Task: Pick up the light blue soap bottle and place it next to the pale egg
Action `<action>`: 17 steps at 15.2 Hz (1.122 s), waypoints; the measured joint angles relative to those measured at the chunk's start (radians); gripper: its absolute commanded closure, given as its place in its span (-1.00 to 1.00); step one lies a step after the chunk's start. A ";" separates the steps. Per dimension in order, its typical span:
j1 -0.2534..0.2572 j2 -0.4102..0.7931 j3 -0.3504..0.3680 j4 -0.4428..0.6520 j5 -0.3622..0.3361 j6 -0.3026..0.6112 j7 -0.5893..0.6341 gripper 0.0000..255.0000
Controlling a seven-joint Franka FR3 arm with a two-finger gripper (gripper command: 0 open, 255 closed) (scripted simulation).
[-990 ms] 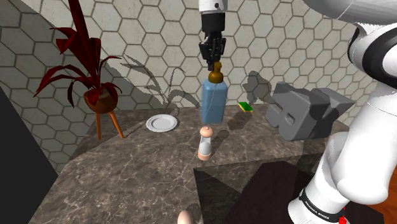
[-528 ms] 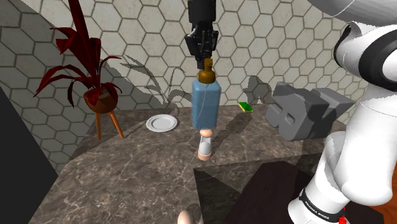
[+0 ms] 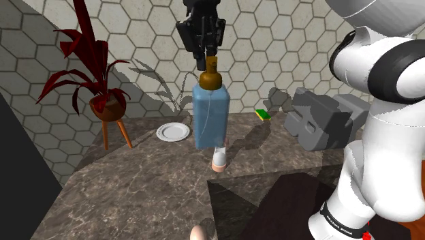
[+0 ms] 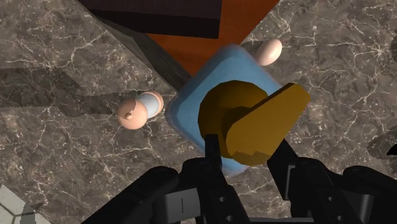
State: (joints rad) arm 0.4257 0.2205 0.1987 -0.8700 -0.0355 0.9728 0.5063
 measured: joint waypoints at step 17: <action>-0.018 -0.193 -0.006 -0.499 0.043 0.308 0.001 1.00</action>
State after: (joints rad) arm 0.4076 0.0274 0.1926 -1.3688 0.0078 1.2806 0.5076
